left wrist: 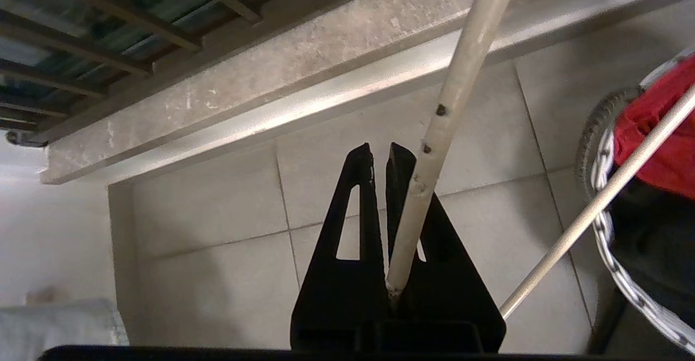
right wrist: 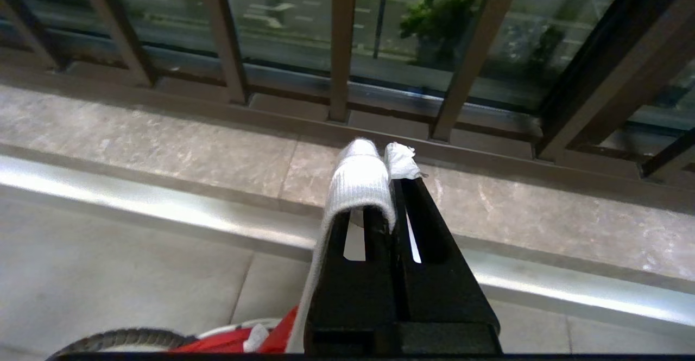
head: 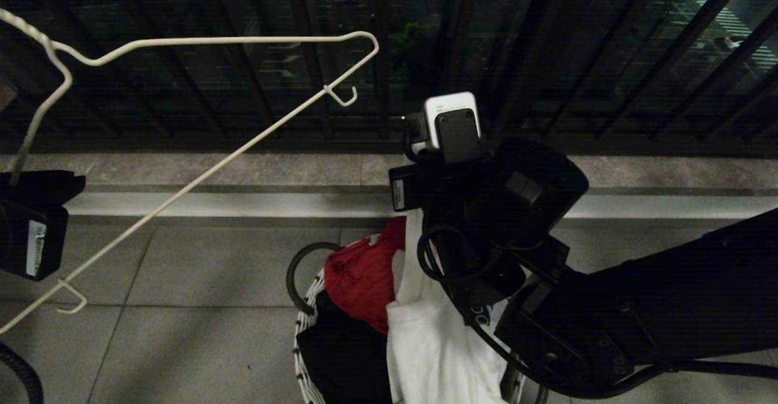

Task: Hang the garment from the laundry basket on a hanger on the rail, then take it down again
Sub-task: Pick up clothes from the basket

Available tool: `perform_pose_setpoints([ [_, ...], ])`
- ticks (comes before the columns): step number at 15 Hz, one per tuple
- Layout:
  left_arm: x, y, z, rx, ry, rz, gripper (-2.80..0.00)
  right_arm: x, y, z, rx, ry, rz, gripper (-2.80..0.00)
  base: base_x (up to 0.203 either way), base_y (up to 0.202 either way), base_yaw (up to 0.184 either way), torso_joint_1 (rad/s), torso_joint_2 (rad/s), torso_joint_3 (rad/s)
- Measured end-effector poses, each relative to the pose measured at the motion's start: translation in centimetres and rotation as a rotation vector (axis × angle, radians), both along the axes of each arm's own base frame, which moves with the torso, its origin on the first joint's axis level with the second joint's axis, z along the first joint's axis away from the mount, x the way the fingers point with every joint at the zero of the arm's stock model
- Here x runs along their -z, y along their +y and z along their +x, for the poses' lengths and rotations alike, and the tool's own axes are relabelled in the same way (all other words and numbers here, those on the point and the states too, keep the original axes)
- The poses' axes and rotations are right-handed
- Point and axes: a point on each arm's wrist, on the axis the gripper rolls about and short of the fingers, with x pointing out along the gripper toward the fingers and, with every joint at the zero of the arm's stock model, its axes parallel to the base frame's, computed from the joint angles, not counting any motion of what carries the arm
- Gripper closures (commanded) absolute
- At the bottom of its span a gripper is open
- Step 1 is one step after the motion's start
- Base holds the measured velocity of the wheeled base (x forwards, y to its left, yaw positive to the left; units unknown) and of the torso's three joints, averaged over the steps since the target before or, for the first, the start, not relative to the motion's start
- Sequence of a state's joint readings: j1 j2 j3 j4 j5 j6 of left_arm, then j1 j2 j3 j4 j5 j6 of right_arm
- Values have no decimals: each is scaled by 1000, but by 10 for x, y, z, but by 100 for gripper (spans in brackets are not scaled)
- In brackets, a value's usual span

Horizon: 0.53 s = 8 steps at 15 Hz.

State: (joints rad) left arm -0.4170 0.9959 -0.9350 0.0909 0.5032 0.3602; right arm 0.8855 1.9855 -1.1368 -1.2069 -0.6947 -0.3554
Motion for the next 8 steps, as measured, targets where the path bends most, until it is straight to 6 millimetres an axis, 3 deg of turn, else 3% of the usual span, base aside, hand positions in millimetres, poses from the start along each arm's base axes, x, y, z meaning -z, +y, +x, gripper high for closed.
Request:
perform_pose_setpoints([
  [2, -6, 1, 0, -42, -14, -13, 0, -8, -2, -7, -28, 24, 19, 0, 0, 0, 0, 0, 0, 0],
  [8, 5, 6, -14, -39, 98, 52, 0, -37, -20, -37, -180, 212, 79, 0, 0, 0, 0, 0, 0, 0],
])
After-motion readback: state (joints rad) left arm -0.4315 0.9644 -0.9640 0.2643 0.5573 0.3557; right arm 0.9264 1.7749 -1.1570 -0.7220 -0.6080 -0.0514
